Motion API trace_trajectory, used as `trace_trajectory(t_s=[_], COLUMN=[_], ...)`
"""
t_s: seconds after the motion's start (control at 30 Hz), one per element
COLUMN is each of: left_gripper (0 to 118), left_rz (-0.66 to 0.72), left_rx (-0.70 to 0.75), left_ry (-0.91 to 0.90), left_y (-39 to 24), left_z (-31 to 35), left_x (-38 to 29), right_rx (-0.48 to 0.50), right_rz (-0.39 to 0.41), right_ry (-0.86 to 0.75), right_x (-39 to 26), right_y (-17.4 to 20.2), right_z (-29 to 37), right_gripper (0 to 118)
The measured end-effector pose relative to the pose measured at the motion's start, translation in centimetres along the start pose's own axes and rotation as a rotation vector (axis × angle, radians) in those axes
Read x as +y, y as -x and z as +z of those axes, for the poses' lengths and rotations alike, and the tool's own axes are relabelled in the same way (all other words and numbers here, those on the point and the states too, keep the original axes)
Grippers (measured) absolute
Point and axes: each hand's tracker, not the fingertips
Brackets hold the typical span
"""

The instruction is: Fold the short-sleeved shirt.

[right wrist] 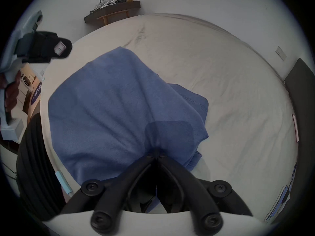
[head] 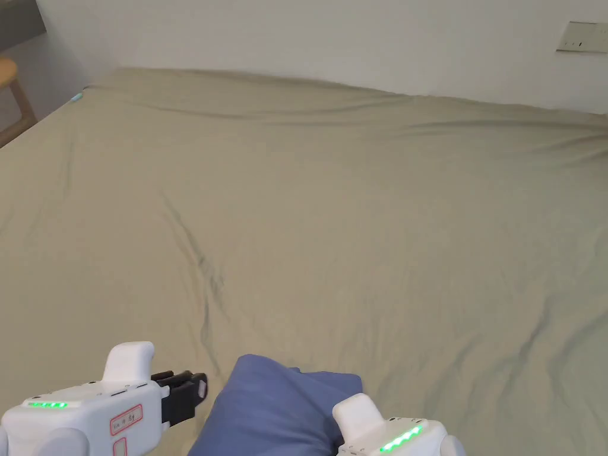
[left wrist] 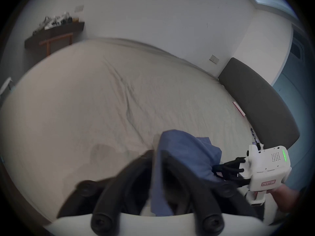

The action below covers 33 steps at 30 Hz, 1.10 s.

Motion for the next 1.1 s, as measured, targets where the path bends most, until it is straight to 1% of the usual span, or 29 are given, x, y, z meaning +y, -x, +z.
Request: trace_trajectory(t_s=[0.07,0.1,0.13,0.17,0.2,0.3,0.33,0.37,0.43,0.47,0.5,0.53,0.57,0.6,0.63,0.67,0.8,0.87,0.93,1.07,1.1], left_gripper=[92,113,118,118,118,118,118,118,113,105,88,67,36,32,32,32,31,31,31,31,31], left_rz=[0.042,0.064,0.092,0.127,0.189,0.454,0.520,0.555,0.593,0.597,0.584,0.547,0.518,0.487,0.530,0.518,0.266,0.183,0.123,0.072,0.044], left_rx=[-0.051,-0.077,-0.108,-0.154,-0.216,-0.394,-0.421,-0.440,-0.517,-0.556,-0.522,-0.437,-0.390,-0.342,-0.404,-0.386,-0.228,-0.166,-0.142,-0.119,-0.100], left_ry=[0.085,0.117,0.129,0.145,0.161,0.284,0.311,0.324,0.365,0.373,0.365,0.354,0.356,0.357,0.340,0.339,0.313,0.300,0.267,0.226,0.191], left_y=[1.7,2.5,3.4,4.6,6.2,10.7,11.4,11.7,12.7,12.9,11.9,10.2,9.2,8.5,9.2,8.5,3.6,1.3,0.4,-1.2,-2.0], left_z=[-1.4,-2.2,-3.1,-4.0,-5.2,-9.5,-10.7,-11.4,-13.8,-14.8,-14.6,-13.6,-13.2,-12.9,-13.0,-12.5,-9.7,-8.4,-7.4,-4.9,-3.9], left_x=[2.0,2.5,2.7,2.9,2.8,2.3,1.9,1.3,0.2,-0.4,-0.6,-0.1,0.4,0.7,-0.4,0.0,2.8,3.7,3.7,3.6,3.3], right_rx=[0.018,0.025,0.029,0.034,0.037,0.044,0.048,0.052,0.058,0.060,0.061,0.063,0.064,0.067,0.067,0.067,0.040,-0.040,-0.094,-0.290,-0.336], right_rz=[-0.002,0.003,0.004,0.001,-0.003,-0.012,-0.022,-0.029,-0.036,-0.037,-0.038,-0.040,-0.041,-0.044,-0.045,-0.045,-0.034,-0.059,-0.087,-0.067,-0.061], right_ry=[0.011,0.007,0.002,-0.003,-0.009,-0.030,-0.036,-0.039,-0.044,-0.046,-0.047,-0.048,-0.049,-0.052,-0.051,-0.056,-0.082,-0.163,-0.246,-0.404,-0.443], right_x=[0.0,-0.2,-0.2,-0.3,-0.4,-0.9,-1.0,-1.0,-1.1,-1.1,-1.2,-1.2,-1.2,-1.2,-1.2,-1.2,-0.9,-0.3,0.4,2.0,2.3], right_y=[-0.4,-0.5,-0.6,-0.6,-0.6,-0.7,-0.8,-0.8,-1.0,-1.0,-1.0,-1.1,-1.1,-1.2,-1.2,-1.2,-1.3,-1.8,-2.8,-4.0,-4.1], right_z=[-0.2,-0.3,-0.2,-0.1,-0.1,-0.2,-0.2,-0.1,-0.2,-0.2,-0.3,-0.3,-0.3,-0.3,-0.3,-0.3,1.4,3.4,6.1,11.5,12.8], right_gripper=[2,2,2,2,2,1,2,2,2,2,2,2,2,2,2,2,2,2,2,2,2])
